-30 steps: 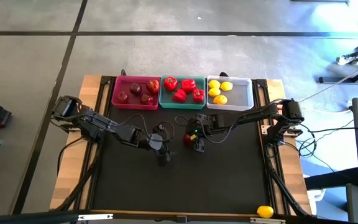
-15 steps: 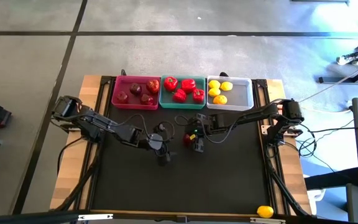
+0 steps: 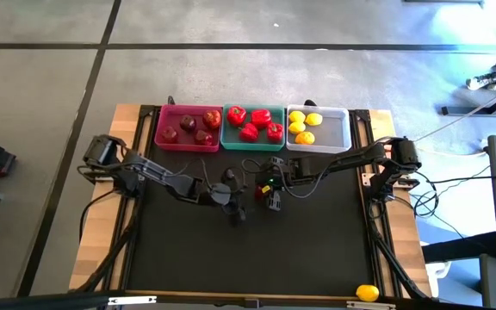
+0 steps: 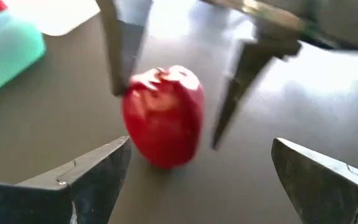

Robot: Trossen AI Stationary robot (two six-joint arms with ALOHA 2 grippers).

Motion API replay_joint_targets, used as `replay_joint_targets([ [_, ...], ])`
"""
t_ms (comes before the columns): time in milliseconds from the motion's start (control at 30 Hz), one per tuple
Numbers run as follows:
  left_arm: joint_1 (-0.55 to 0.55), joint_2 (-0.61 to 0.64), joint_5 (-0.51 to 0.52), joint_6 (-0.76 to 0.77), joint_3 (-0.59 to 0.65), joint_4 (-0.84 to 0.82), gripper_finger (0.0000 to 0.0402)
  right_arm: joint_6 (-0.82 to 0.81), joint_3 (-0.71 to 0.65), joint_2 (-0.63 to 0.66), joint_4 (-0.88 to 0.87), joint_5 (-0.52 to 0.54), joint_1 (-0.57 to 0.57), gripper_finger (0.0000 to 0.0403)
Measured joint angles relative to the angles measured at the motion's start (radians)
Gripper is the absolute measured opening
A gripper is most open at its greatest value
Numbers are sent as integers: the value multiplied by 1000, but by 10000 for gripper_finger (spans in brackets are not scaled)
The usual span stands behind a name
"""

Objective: Sort produce into baskets
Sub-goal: Put the apple into the pink bin

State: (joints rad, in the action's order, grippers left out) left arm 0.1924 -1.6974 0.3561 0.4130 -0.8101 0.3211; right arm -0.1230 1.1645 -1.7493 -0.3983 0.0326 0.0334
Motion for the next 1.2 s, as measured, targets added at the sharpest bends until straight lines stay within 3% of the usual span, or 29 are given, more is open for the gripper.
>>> replay_joint_targets([
  [333, -120, -22, 2, 118, 0, 61, 384, 18, 0, 2, 1, 0, 0, 296],
  [567, -120, -55, -8, 103, 1, 77, 384, 31, 0, 18, -7, 1, 0, 296],
  [767, -122, -55, -14, 108, -4, 78, 384, 23, 0, 162, -136, 11, 8, 296],
  [867, -123, -55, -40, 133, -11, 83, 384, 18, -4, 238, -250, 89, 33, 296],
  [1000, -130, -57, -71, 154, -63, 49, 384, -7, -96, 350, -301, 206, 79, 296],
  [1200, -141, -95, -134, 31, -133, -7, 384, -109, -340, 500, -191, 195, 114, 296],
])
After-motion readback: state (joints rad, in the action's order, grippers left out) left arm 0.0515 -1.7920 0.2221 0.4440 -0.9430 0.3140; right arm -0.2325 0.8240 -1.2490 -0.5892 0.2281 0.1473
